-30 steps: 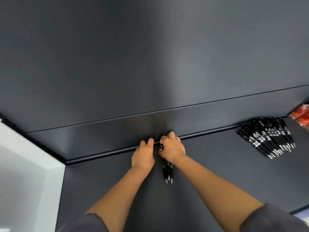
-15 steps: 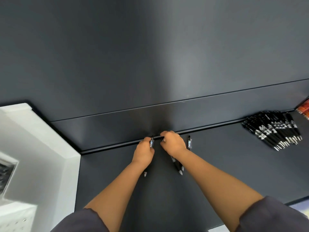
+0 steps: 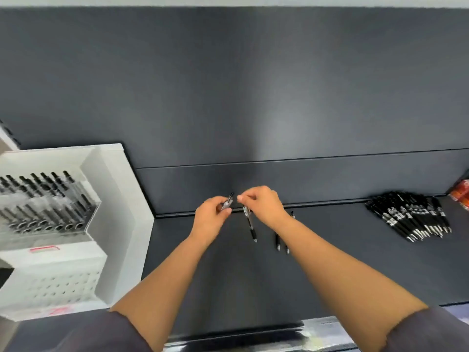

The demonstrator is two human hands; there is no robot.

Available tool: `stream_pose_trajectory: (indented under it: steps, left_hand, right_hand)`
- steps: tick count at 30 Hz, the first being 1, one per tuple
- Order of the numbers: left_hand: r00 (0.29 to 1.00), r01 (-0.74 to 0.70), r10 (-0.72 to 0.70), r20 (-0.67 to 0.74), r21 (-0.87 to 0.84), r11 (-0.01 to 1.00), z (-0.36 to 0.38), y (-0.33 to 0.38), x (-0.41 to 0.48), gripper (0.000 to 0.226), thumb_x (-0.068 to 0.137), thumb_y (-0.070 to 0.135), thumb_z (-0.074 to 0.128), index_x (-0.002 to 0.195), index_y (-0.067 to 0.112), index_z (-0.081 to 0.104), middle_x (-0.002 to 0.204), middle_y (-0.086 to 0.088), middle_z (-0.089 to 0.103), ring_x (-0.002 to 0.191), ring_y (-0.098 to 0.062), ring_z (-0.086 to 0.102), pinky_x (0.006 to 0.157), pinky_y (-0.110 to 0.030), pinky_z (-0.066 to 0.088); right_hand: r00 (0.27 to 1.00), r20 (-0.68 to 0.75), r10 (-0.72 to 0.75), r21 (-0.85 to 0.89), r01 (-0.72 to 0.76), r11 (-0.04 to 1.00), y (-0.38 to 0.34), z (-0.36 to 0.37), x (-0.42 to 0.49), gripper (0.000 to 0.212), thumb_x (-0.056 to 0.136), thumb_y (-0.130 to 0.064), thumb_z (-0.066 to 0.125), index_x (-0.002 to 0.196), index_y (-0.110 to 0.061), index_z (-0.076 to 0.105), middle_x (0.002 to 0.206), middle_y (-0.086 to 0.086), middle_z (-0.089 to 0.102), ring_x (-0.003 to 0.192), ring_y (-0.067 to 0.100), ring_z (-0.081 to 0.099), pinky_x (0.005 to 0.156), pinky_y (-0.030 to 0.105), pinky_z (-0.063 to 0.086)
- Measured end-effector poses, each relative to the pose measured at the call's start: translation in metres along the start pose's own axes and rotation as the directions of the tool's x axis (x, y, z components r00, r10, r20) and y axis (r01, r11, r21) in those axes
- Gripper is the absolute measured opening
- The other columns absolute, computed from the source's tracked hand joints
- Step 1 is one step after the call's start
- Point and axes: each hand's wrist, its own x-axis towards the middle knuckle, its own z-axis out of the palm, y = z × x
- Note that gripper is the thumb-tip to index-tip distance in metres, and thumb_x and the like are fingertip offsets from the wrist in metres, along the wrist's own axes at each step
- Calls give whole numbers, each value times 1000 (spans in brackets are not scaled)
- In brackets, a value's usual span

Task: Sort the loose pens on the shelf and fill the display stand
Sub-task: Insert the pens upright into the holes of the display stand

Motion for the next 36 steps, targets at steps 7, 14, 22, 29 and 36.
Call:
stream_pose_trajectory:
  steps: [7, 14, 22, 29, 36]
  left_hand:
    - [958, -56, 47, -284, -24, 998, -82, 10, -76, 23, 85, 9, 63, 107, 15, 63, 81, 10, 63, 77, -7, 58, 64, -1, 40]
    - [833, -121, 123, -540, 40, 992, -189, 4, -134, 23, 85, 7, 64, 101, 21, 54, 80, 13, 60, 76, -12, 61, 71, -20, 47]
    - [703, -109, 170, -691, 131, 985, -299, -42, -136, 38, 86, 7, 62, 120, 17, 50, 82, 15, 58, 73, 4, 56, 68, -16, 45]
    - [761, -215, 291, -580, 199, 956, -339, -83, -102, 46, 85, 4, 62, 122, 27, 48, 80, 14, 57, 73, 4, 58, 64, -4, 42]
    - [797, -282, 350, -492, 208, 936, -349, -107, -77, 45, 86, 6, 62, 123, 26, 47, 85, 10, 58, 78, -6, 60, 68, -3, 41]
  right_hand:
    - [967, 19, -252, 194, 244, 950, -80, 25, -58, 17, 90, -20, 61, 79, -9, 68, 62, 0, 64, 57, 10, 63, 63, 25, 57]
    - [892, -10, -452, 379, 422, 824, -182, 63, -91, 14, 89, -16, 62, 79, -7, 66, 67, 3, 64, 53, 8, 63, 59, 22, 57]
    - [819, -40, -572, 335, 550, 765, -273, 117, -84, 16, 91, -17, 60, 75, -15, 61, 62, -3, 63, 63, 19, 67, 73, 39, 56]
    - [834, -97, -543, 161, 551, 819, -309, 175, -49, 18, 92, -25, 58, 75, -21, 60, 63, -4, 64, 65, 16, 65, 71, 41, 56]
    - [842, -78, -534, -225, 507, 832, -313, 203, -29, 21, 93, -37, 55, 85, -22, 66, 77, -6, 66, 79, 18, 61, 64, 31, 47]
